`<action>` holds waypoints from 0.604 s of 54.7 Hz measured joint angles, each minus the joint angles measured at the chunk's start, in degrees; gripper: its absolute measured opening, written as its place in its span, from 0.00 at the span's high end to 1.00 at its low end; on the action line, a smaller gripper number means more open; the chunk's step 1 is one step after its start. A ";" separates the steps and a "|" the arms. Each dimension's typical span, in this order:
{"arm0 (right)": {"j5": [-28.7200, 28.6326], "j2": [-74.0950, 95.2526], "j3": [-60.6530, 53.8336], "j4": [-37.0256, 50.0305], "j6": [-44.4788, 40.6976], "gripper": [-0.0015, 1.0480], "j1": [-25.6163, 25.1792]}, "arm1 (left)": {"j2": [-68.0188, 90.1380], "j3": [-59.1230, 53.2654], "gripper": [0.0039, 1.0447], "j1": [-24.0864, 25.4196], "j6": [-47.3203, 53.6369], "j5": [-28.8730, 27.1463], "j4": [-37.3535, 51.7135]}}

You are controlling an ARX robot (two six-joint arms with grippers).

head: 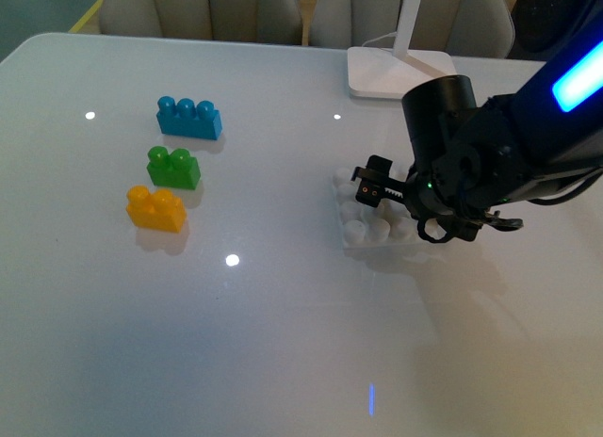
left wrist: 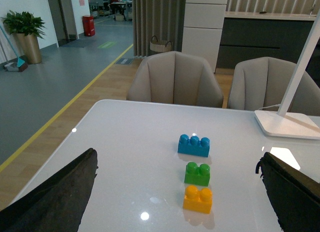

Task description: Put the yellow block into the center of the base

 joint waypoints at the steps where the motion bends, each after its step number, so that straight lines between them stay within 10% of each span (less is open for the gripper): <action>1: 0.04 0.15 0.35 -0.22 0.09 0.16 0.15 | 0.00 0.00 0.07 0.00 0.00 0.00 0.00; 33: -1.73 3.39 9.68 -5.44 7.37 0.16 6.27 | 0.00 0.00 0.07 0.00 0.00 0.00 0.00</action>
